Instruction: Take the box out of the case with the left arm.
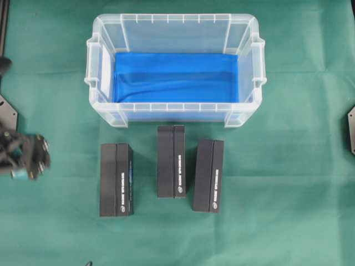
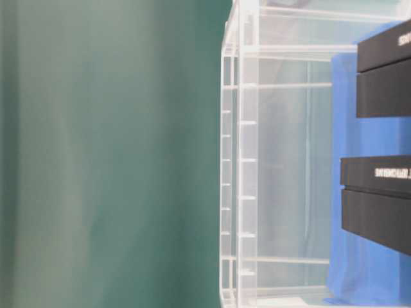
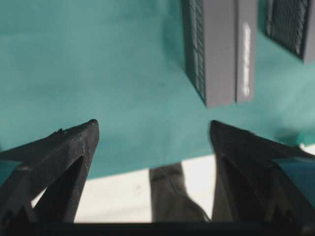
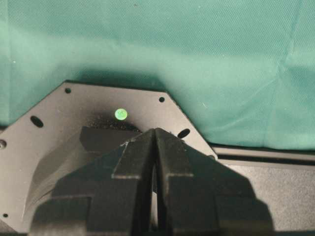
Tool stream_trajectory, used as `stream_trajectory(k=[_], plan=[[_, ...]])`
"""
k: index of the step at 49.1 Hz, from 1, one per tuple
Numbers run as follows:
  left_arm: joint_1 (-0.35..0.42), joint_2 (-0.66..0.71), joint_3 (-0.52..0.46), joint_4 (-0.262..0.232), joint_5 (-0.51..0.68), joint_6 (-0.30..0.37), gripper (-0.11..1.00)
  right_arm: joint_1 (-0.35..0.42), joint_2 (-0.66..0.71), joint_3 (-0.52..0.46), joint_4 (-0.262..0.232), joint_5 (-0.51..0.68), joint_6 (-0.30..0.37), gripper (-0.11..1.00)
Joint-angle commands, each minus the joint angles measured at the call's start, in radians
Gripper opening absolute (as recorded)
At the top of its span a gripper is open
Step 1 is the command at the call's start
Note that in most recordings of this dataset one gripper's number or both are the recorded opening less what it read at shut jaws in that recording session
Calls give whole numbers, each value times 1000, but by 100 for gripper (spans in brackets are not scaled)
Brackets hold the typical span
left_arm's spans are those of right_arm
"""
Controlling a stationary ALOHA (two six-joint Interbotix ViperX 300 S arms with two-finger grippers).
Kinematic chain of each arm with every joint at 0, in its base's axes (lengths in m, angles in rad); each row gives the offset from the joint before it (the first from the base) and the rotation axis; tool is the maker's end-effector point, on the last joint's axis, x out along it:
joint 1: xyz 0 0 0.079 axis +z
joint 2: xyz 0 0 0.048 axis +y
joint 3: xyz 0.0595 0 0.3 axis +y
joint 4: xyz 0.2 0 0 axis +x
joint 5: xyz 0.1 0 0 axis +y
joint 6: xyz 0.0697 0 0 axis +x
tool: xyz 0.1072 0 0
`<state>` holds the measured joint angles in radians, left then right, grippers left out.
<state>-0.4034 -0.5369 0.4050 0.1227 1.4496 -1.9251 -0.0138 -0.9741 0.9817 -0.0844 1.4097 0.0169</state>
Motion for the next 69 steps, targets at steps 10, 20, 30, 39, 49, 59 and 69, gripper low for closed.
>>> stream_trajectory(k=[10, 20, 30, 39, 49, 59, 69], plan=[[166, -97, 26, 2, 61, 127, 85, 0, 3, -28, 0, 0, 2, -1], [314, -109, 29, -11, 67, 287, 84, 0, 5, -28, 0, 0, 2, -1], [439, -103, 25, -38, 67, 414, 84, 0, 3, -28, 2, 0, 2, -1], [465, -103, 23, -44, 67, 425, 84, 0, 5, -28, 0, 0, 2, -1], [465, -98, 20, -52, 67, 419, 84, 0, 5, -28, 2, 0, 2, -1], [465, -89, 15, -57, 67, 417, 84, 0, 5, -26, 2, 0, 2, -1], [465, -86, 15, -57, 67, 419, 84, 0, 3, -26, 0, 0, 2, -1]])
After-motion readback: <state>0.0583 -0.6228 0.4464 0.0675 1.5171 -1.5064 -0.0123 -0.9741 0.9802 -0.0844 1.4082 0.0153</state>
